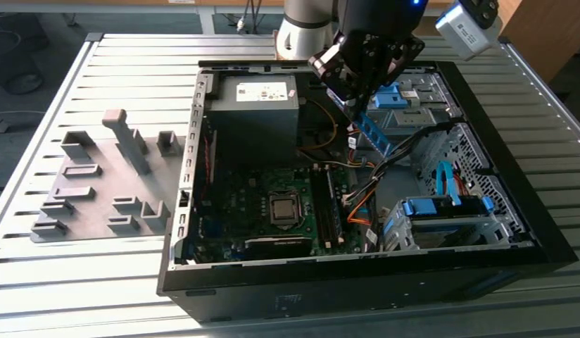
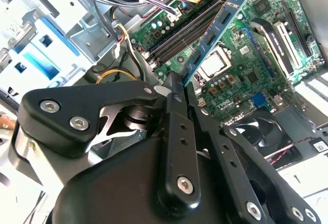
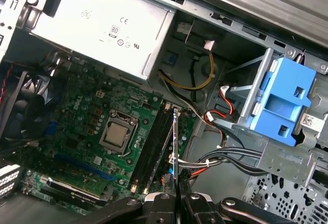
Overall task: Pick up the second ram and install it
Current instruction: 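Insert the second ram into the second slot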
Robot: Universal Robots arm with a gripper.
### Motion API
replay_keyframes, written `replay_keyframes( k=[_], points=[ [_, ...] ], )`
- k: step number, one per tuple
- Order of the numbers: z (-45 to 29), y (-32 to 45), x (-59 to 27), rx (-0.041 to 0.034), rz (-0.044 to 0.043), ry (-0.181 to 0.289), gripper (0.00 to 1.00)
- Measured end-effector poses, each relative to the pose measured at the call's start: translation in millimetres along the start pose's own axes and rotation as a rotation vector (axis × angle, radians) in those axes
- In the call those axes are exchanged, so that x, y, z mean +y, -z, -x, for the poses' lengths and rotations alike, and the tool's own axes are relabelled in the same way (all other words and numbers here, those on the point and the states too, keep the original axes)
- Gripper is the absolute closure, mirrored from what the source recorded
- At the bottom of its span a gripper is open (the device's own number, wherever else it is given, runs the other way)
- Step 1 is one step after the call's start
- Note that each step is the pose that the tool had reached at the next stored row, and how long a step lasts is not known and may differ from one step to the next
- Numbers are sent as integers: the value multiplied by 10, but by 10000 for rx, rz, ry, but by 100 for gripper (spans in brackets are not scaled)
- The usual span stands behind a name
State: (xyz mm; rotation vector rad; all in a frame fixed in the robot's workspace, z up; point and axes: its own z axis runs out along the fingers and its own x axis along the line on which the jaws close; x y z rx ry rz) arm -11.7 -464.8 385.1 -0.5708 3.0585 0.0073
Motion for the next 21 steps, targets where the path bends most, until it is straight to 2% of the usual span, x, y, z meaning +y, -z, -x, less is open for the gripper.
replay_keyframes(
  k=[21],
  points=[
    [0,0,0,0,-10,-338,86]
  ],
)
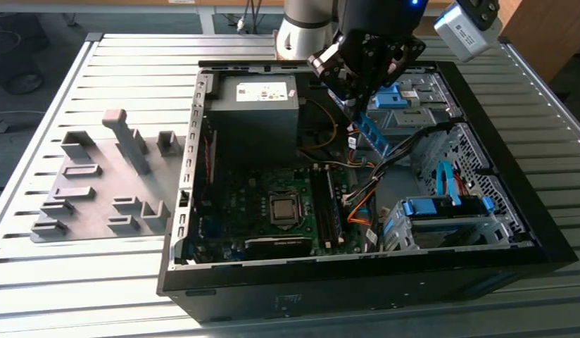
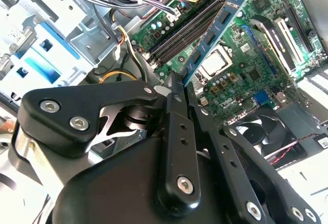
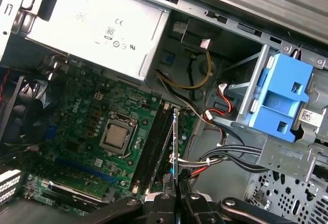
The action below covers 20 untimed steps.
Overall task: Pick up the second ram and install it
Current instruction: 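Insert the second ram into the second slot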
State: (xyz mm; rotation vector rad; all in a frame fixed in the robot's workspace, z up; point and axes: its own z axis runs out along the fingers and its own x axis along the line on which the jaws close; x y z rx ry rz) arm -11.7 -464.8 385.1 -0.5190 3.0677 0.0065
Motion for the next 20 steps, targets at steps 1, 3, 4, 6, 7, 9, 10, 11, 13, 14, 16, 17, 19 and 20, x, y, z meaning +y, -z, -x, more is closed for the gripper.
replay_keyframes(
  k=[1,3,4,6,7,9,10,11,13,14,16,17,19,20],
  points=[
    [0,0,0,0,-1,-19,86],
    [0,0,0,0,-1,-55,86],
    [0,0,0,0,-3,-72,86],
    [0,0,0,0,-4,-106,86],
    [0,0,0,0,-4,-123,86],
    [0,0,0,-1,-5,-156,86],
    [0,0,0,0,-5,-172,86],
    [0,0,0,0,-6,-187,86],
    [0,0,0,0,-7,-218,86],
    [0,0,0,0,-7,-232,86],
    [0,0,0,0,-8,-261,86],
    [0,0,0,0,-9,-275,86],
    [0,0,0,0,-10,-306,86],
    [0,0,0,0,-10,-321,86]
  ],
)
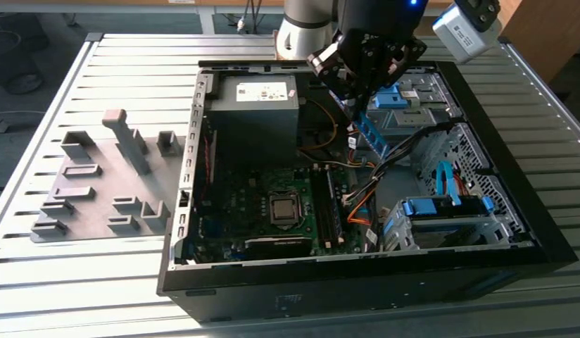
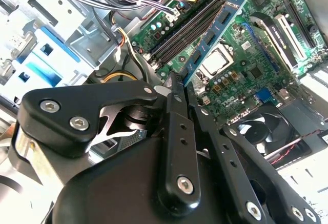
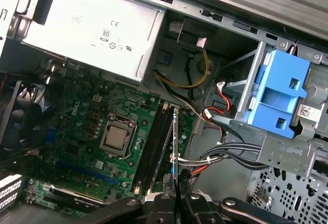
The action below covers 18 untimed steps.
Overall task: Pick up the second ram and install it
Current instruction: 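Insert the second ram into the second slot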
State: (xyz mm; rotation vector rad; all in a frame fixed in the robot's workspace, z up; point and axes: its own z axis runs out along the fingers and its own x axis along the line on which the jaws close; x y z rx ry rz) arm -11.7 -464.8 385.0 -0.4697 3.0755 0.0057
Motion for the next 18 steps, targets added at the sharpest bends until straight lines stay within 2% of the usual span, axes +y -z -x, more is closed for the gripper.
replay_keyframes(
  k=[18],
  points=[
    [0,-1,0,0,-7,-257,86]
  ],
)
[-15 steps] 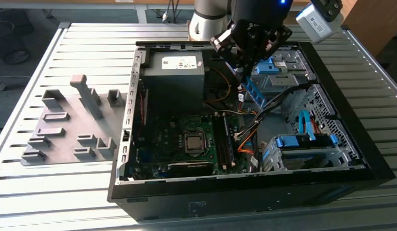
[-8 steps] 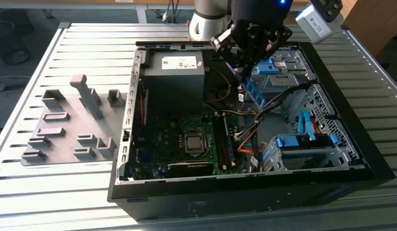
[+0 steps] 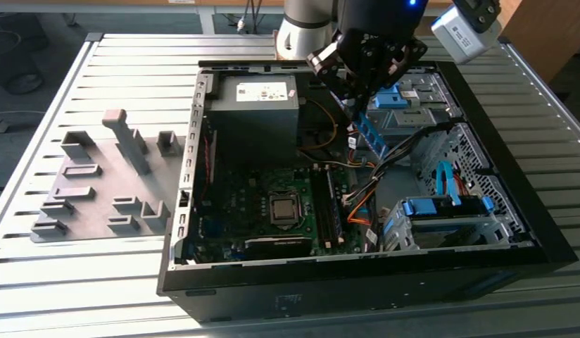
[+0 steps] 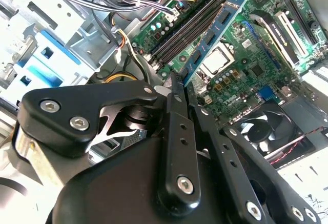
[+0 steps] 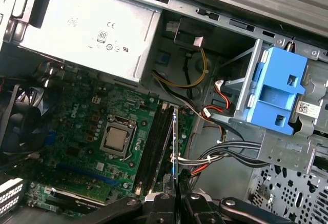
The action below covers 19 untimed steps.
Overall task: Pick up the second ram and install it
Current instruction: 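Insert the second ram into the second slot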
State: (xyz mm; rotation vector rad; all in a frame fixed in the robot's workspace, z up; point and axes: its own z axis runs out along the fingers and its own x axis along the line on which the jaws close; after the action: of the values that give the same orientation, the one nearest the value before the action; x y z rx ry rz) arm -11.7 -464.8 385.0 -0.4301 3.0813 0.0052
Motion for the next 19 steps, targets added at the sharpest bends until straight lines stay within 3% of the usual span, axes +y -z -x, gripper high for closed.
replay_keyframes(
  k=[14,19],
  points=[
    [0,-2,0,1,-15,-496,86],
    [0,-8,0,1,-37,-1216,86]
  ],
)
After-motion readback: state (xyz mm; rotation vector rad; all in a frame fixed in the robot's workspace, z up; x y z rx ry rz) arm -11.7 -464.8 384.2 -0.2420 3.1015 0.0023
